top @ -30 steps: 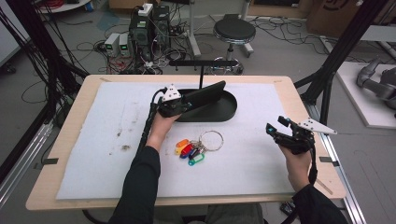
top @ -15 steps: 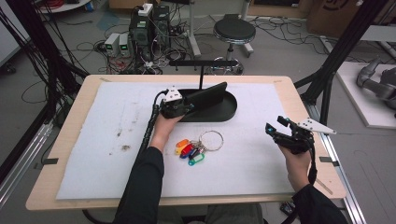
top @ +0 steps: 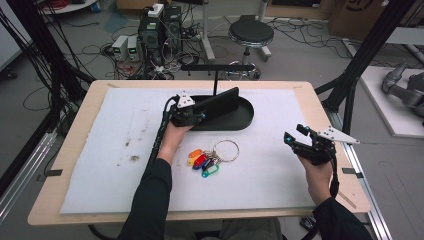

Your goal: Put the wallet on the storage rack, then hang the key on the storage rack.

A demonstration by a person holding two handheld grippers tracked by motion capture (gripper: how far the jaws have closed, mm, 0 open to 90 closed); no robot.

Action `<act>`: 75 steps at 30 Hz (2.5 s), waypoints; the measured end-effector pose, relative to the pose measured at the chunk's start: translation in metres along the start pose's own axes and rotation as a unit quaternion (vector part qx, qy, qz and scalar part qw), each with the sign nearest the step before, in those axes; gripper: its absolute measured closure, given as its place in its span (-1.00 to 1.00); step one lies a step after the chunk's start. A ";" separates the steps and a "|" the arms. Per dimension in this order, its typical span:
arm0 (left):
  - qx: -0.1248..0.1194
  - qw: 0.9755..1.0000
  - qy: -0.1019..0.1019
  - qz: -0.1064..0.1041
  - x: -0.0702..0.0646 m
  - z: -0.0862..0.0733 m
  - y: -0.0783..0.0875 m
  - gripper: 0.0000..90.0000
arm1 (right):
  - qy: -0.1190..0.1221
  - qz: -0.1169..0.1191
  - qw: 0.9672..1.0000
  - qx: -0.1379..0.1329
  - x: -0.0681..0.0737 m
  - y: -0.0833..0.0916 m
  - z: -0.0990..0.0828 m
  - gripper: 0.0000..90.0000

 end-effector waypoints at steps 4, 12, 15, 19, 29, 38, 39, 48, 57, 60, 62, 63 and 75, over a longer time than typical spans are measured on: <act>0.032 0.999 0.003 0.027 0.004 -0.003 0.009 -0.34 | 0.000 0.000 1.000 0.003 0.000 0.001 0.000 -0.26; 0.011 0.999 0.011 0.048 0.006 0.003 0.034 -0.38 | 0.004 -0.004 1.000 0.000 0.000 0.001 0.000 -0.26; 0.013 0.998 0.010 0.056 0.004 0.005 0.041 -0.38 | 0.003 -0.004 1.000 0.000 -0.001 0.001 0.000 -0.26; 0.006 0.998 0.002 0.064 -0.003 0.008 0.056 -0.38 | 0.004 -0.008 1.000 0.003 -0.002 0.001 0.000 -0.27; -0.045 0.999 0.018 0.021 -0.030 0.003 0.113 -0.40 | 0.007 -0.011 1.000 0.007 -0.002 0.003 -0.001 -0.29; -0.044 0.998 0.043 0.000 -0.032 -0.030 0.146 -0.42 | 0.009 -0.018 1.000 0.007 -0.002 0.007 -0.001 -0.29; -0.044 0.998 0.043 0.000 -0.032 -0.030 0.146 -0.43 | 0.010 -0.019 1.000 0.008 -0.002 0.007 -0.002 -0.29; -0.039 0.998 0.051 0.021 -0.035 -0.063 0.161 -0.44 | 0.039 -0.034 0.998 0.020 0.002 0.005 -0.002 -0.29; -0.044 0.996 0.066 0.028 -0.030 -0.067 0.161 -0.44 | 0.044 -0.030 0.998 0.030 0.007 0.002 -0.004 -0.30; -0.046 0.996 0.068 0.026 -0.028 -0.066 0.160 -0.44 | 0.043 -0.028 0.998 0.027 0.009 0.005 -0.004 -0.30; -0.048 0.996 0.072 0.022 -0.027 -0.065 0.159 -0.44 | 0.046 -0.027 0.998 0.026 0.009 0.007 -0.004 -0.30; -0.046 0.996 0.074 0.021 -0.027 -0.066 0.158 -0.44 | 0.045 -0.027 0.998 0.027 0.009 0.007 -0.004 -0.30; -0.077 0.992 0.102 0.006 -0.022 -0.063 0.171 -0.36 | 0.034 0.003 0.998 0.051 0.020 -0.014 -0.012 -0.24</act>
Point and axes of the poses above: each handheld gripper's, and its own axes: y roughly backward along the jaws, z roughly out of its top, x roughly to its left, the point moved 6 cm from there along -y, roughly forward along the jaws, and after that the axes turned 1 degree about -y, right-handed, at the moved point
